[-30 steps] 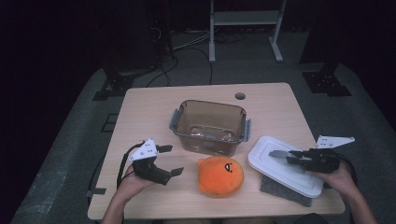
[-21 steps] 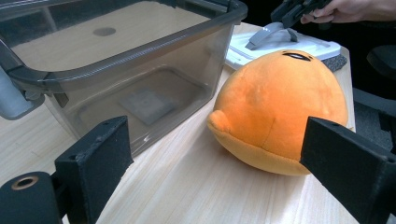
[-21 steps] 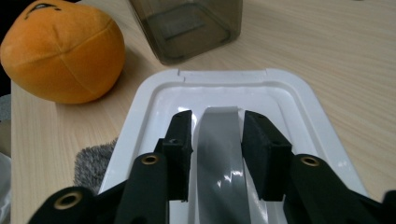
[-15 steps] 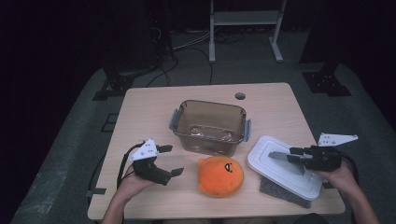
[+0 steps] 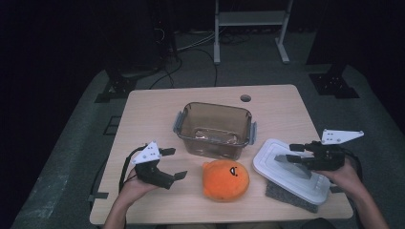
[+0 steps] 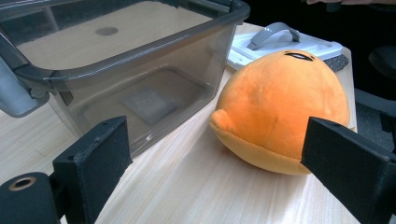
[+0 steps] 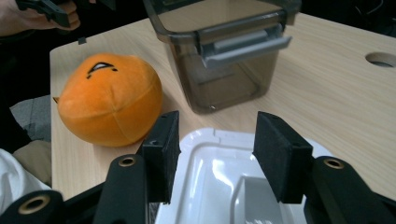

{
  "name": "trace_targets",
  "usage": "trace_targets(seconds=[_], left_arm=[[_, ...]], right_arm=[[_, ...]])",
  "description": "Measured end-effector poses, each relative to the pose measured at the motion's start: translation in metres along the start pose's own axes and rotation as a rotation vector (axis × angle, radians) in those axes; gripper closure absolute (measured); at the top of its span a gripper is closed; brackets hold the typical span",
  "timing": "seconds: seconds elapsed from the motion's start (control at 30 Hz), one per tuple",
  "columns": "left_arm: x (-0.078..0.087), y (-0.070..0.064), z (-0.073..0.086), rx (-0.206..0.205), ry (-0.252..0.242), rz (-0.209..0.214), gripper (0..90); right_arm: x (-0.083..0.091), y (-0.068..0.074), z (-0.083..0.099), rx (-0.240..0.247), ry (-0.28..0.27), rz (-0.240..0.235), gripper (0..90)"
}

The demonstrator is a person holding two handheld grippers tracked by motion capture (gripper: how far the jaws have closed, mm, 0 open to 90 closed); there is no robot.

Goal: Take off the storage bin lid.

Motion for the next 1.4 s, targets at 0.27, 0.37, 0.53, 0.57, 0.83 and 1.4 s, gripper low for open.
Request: trace_targets(seconds=[0.27,0.37,0.53,0.57,0.83,1.4], left_arm=[[0.001,0.001,0.000,0.000,-0.001,-0.003,7.5],[0.001,0.001,0.000,0.001,-0.001,-0.003,7.5],[0.002,0.002,0.000,0.002,-0.001,-0.007,7.5],[0.002,0.003,0.000,0.004,-0.002,-0.008,7.5],[0.003,0.004,0.000,0.003,-0.004,-0.010,7.5],[0.005,0.007,0.000,0.013,-0.009,-0.012,7.5]], right_arm=[[-0.010,0.009,-0.019,0.039,-0.018,-0.037,45.9],[-0.015,0.013,-0.029,0.048,-0.031,-0.055,44.4],[-0.021,0.018,-0.038,0.060,-0.043,-0.079,43.1],[-0.023,0.019,-0.039,0.062,-0.044,-0.083,43.0],[-0.038,0.032,-0.054,0.096,-0.047,-0.137,42.0],[-0.074,0.061,-0.083,0.178,-0.042,-0.253,40.7]])
Point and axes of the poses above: each handheld gripper's, and its own axes: x roughly backward along the jaws, z roughly out of its underside, y roughly to its left, the point moved 6 cm from there along -x, roughly forward along the jaws, and after that the axes turned 12 degrees about x, right-handed, at the moved point
